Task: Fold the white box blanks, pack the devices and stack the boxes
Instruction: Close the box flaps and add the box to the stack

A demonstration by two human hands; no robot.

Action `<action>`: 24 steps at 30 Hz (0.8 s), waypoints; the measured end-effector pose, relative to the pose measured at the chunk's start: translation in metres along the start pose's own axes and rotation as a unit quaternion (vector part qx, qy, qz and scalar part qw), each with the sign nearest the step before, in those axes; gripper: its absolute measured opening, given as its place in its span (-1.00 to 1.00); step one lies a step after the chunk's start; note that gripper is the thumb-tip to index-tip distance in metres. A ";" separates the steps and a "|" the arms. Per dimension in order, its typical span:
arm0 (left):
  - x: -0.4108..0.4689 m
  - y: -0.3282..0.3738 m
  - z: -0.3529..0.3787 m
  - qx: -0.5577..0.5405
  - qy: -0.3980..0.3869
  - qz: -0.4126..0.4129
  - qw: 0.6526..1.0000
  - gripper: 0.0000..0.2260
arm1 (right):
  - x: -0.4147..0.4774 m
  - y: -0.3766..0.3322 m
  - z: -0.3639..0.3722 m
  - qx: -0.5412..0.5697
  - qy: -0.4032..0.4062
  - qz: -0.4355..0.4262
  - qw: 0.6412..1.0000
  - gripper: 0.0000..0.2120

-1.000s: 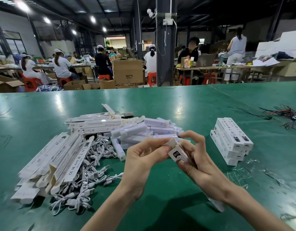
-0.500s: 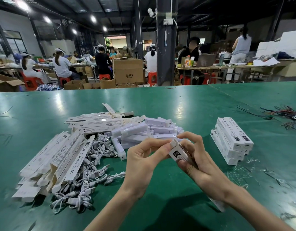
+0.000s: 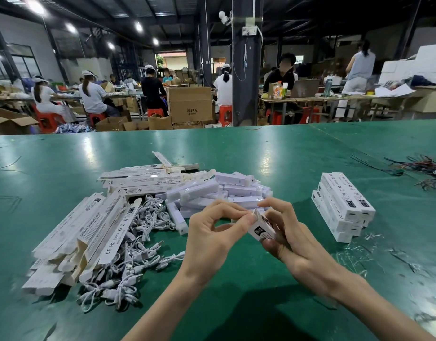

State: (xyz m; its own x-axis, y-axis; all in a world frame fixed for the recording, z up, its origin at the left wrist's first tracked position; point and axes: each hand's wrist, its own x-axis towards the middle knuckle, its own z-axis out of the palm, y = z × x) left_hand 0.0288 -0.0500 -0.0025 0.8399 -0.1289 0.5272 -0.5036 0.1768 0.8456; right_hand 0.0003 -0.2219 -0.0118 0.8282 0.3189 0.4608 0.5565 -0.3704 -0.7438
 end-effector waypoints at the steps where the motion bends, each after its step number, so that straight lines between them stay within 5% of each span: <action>1: 0.001 0.000 -0.001 0.001 -0.002 -0.003 1.000 -0.86 | 0.000 0.000 0.000 -0.002 -0.002 0.000 1.000 -0.53; 11: -0.006 -0.005 0.003 0.081 -0.029 0.084 0.993 -0.93 | 0.004 0.004 -0.004 -0.035 0.034 -0.017 0.999 -0.47; 17: -0.011 -0.020 0.007 0.215 -0.022 0.204 0.955 -0.95 | 0.003 0.004 -0.007 -0.115 0.016 -0.027 0.993 -0.43; 22: -0.009 -0.019 0.006 0.132 -0.038 0.067 0.988 -0.84 | 0.005 0.005 0.000 -0.185 0.013 -0.020 0.982 -0.44; 24: -0.003 -0.020 0.001 0.137 0.008 0.008 0.991 -0.80 | 0.006 0.007 0.003 -0.285 0.077 -0.060 0.954 -0.42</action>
State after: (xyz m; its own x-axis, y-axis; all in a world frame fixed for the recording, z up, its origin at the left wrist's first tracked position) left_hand 0.0363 -0.0540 -0.0208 0.8337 -0.1128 0.5406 -0.5505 -0.0933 0.8296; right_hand 0.0091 -0.2201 -0.0155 0.7317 0.2735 0.6243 0.5577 -0.7669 -0.3177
